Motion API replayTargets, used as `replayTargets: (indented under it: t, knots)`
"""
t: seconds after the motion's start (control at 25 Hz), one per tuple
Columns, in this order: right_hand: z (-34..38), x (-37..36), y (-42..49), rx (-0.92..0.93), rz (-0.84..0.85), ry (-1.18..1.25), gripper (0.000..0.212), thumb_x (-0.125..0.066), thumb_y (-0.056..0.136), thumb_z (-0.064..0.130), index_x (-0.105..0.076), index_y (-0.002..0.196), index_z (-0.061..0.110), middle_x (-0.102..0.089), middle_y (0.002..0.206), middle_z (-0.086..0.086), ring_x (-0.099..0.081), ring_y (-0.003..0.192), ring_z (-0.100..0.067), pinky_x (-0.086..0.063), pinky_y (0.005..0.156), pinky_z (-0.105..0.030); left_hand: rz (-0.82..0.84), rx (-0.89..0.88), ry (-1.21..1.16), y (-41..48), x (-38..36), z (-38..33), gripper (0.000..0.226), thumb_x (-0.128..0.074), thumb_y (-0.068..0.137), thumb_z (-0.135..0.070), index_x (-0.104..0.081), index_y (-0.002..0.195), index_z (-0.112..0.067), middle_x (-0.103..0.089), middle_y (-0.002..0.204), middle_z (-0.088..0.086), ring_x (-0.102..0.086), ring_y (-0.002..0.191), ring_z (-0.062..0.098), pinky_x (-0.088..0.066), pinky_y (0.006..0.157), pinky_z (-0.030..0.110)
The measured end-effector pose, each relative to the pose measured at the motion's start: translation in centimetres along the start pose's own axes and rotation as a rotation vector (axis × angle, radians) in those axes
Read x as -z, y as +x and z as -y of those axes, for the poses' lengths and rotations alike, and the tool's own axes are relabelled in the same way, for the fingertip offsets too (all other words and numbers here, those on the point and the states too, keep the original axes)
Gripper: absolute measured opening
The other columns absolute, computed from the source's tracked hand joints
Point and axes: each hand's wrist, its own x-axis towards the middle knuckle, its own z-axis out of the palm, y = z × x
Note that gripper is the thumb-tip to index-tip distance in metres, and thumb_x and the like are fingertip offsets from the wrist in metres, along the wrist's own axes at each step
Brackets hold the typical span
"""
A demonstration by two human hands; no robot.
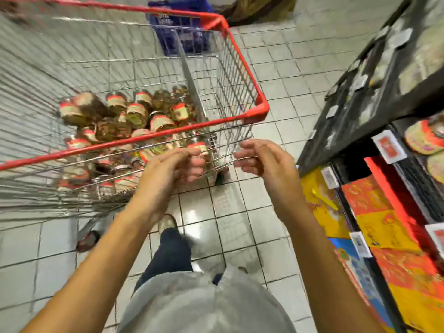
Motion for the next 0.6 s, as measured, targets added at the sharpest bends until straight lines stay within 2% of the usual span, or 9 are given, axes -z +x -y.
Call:
replayTargets:
  t: [0.08,0.28,0.36,0.44,0.48,0.52,0.6]
  knots:
    - [0.0,-6.4,2.5,-0.021,0.125,-0.009,0.028,-0.038,0.098,0.017,-0.064,0.086,0.019,-0.07,0.071,0.006,-0.066,0.066,-0.008,-0.049,0.061,-0.015,-0.121,-0.002,-0.073,0.5,6.5,-1.0,0.024,-0.045,0.095,-0.013,-0.066,0.086,-0.013,-0.07,0.067,-0.003,-0.064,0.059,0.007,-0.051,0.057,0.015]
    - [-1.0,-21.6,10.4,-0.142,0.274,-0.037,0.033,-0.033,0.1,0.009,-0.06,0.083,0.014,-0.064,0.071,-0.002,-0.061,0.054,-0.002,-0.048,0.055,-0.014,-0.23,0.008,-0.105,5.1,19.9,-5.2,0.022,-0.044,0.094,-0.01,-0.065,0.085,-0.01,-0.068,0.066,-0.001,-0.063,0.058,0.009,-0.048,0.056,0.016]
    - [-2.6,-27.4,14.7,-0.232,0.328,-0.07,0.034,-0.032,0.1,0.008,-0.059,0.08,0.013,-0.065,0.062,0.005,-0.058,0.047,0.001,-0.046,0.05,-0.011,-0.305,0.048,-0.12,8.4,25.6,-7.1,0.022,-0.045,0.094,-0.011,-0.065,0.085,-0.011,-0.069,0.067,-0.001,-0.062,0.06,0.01,-0.045,0.059,0.021]
    - [-5.3,-32.3,18.9,-0.33,0.378,-0.164,0.036,-0.031,0.099,0.006,-0.057,0.075,0.015,-0.062,0.048,0.009,-0.055,0.041,0.002,-0.044,0.049,-0.014,-0.386,0.086,-0.095,12.8,30.7,-7.8,0.022,-0.045,0.091,-0.008,-0.062,0.078,-0.011,-0.066,0.057,-0.003,-0.059,0.058,0.013,-0.045,0.059,0.022]
    - [-7.1,-34.2,20.7,-0.386,0.401,-0.226,0.037,-0.031,0.098,0.005,-0.055,0.072,0.016,-0.06,0.045,0.008,-0.054,0.039,0.002,-0.043,0.048,-0.015,-0.426,0.098,-0.014,15.3,33.0,-7.4,0.019,-0.048,0.089,-0.008,-0.06,0.075,-0.01,-0.065,0.055,-0.002,-0.057,0.062,0.018,-0.046,0.06,0.024]
    - [-9.5,-36.1,22.6,-0.428,0.43,-0.292,0.037,-0.031,0.097,0.005,-0.053,0.069,0.016,-0.06,0.048,0.006,-0.054,0.04,0.0,-0.042,0.048,-0.017,-0.468,0.122,0.139,18.1,35.5,-6.6,0.013,-0.053,0.085,-0.011,-0.062,0.077,-0.006,-0.068,0.062,0.006,-0.058,0.07,0.024,-0.048,0.066,0.028]
    - [-14.1,-39.1,25.4,-0.523,0.493,-0.395,0.035,-0.033,0.097,0.007,-0.053,0.069,0.014,-0.061,0.068,-0.01,-0.057,0.057,-0.018,-0.042,0.056,-0.024,-0.479,0.248,0.575,22.8,40.0,-3.3,0.024,-0.054,0.089,-0.017,-0.063,0.093,0.005,-0.065,0.096,0.029,-0.061,0.097,0.036,-0.046,0.084,0.039]
